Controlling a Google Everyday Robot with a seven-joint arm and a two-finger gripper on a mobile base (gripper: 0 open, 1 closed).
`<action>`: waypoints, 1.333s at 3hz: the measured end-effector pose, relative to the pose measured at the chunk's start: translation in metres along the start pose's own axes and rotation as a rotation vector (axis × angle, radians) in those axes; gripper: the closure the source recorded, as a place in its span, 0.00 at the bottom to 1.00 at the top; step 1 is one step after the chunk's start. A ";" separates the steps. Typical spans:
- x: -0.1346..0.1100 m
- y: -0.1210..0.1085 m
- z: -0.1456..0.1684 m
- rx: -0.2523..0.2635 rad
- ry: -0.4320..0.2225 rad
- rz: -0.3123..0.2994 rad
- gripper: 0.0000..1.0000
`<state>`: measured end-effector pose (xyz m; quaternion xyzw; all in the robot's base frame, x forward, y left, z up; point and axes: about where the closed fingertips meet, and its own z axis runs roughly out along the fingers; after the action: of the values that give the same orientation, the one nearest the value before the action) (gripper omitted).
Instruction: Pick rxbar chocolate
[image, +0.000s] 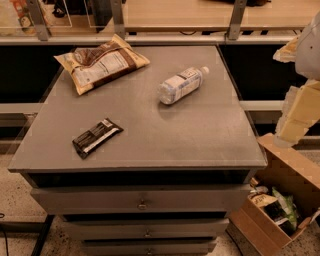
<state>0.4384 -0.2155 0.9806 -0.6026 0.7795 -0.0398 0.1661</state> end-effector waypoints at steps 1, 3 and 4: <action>0.000 0.000 0.000 0.000 0.000 0.000 0.00; -0.070 -0.013 0.021 0.028 0.028 -0.203 0.00; -0.119 -0.016 0.040 0.034 0.053 -0.351 0.00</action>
Offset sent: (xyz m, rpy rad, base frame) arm 0.0329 0.0549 -0.0091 -0.0669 -0.0257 0.1511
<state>0.4912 -0.1014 0.9725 -0.7252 0.6658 -0.0973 0.1463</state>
